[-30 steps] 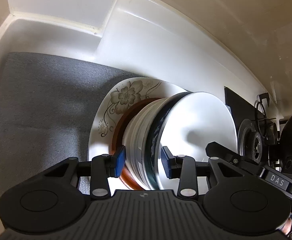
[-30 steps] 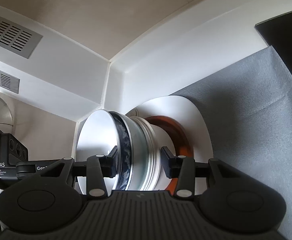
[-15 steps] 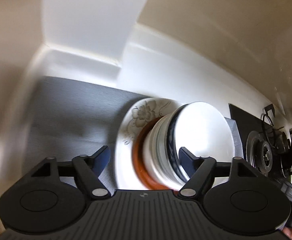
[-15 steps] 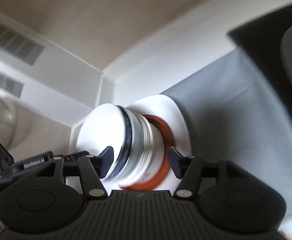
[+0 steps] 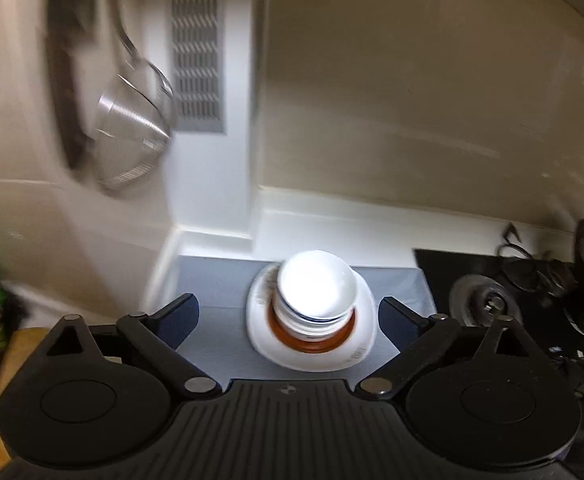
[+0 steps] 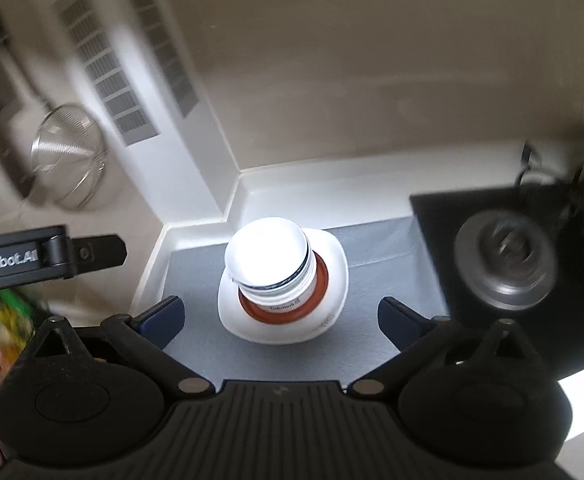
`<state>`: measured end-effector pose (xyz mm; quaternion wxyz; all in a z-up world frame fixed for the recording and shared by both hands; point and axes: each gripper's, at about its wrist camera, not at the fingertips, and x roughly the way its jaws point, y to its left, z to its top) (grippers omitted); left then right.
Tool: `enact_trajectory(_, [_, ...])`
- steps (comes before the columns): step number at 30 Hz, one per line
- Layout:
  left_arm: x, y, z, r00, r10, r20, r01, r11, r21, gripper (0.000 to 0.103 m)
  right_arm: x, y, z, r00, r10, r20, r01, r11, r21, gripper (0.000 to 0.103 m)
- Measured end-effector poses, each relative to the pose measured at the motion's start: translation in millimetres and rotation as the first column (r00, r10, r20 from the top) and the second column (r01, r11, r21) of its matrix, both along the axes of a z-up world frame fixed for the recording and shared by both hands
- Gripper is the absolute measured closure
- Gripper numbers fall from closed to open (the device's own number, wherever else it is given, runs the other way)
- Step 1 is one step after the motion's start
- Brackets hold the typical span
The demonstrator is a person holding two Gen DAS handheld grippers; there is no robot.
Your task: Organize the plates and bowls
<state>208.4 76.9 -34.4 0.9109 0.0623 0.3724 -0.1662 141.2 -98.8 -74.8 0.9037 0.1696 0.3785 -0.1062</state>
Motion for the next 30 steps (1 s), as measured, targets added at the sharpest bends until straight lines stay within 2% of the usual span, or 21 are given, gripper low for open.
enact_trajectory(4, [-46.3,-12.6,19.1,0.999,0.052,-0.009,-0.052,0.997,0.049,0.005,-25.8,12.5,24.1,1.0,0.008,-0.03,-0.01,0.998,-0.064,0.0])
enact_trajectory(6, [-65.2,-20.8,23.7,0.998,0.055,-0.016,-0.053,0.995,0.085,0.005,-41.0,8.8,34.4,1.0,0.009,-0.024,-0.01,0.999,-0.051,0.0])
enact_trajectory(8, [-83.1,-29.7,25.3,0.998,0.062,-0.011,-0.06,0.99,0.127,0.005,-51.8,3.7,40.1,0.996,-0.004,-0.084,0.0,0.999,-0.053,0.0])
enact_trajectory(10, [-100.3,-33.1,27.6,0.994,0.109,-0.001,-0.107,0.981,0.161,0.005,-64.3,3.0,42.8,0.993,0.013,-0.12,-0.021,0.998,-0.065,0.0])
enact_trajectory(16, [-142.1,-37.3,32.5,0.99,0.126,-0.056,-0.118,0.985,0.127,0.005,-109.4,-4.7,49.6,0.991,0.051,-0.122,-0.055,0.998,-0.03,0.0])
enact_trajectory(21, [-173.5,-40.6,35.8,0.987,0.16,-0.028,-0.154,0.977,0.149,0.005,-140.8,-4.7,51.3,0.992,0.054,-0.115,-0.055,0.998,-0.009,0.0])
enact_trajectory(30, [-211.5,-40.3,39.7,0.987,0.157,-0.015,-0.153,0.976,0.157,0.005,-177.8,-2.2,54.9,0.994,0.043,-0.103,-0.045,0.999,-0.015,0.0])
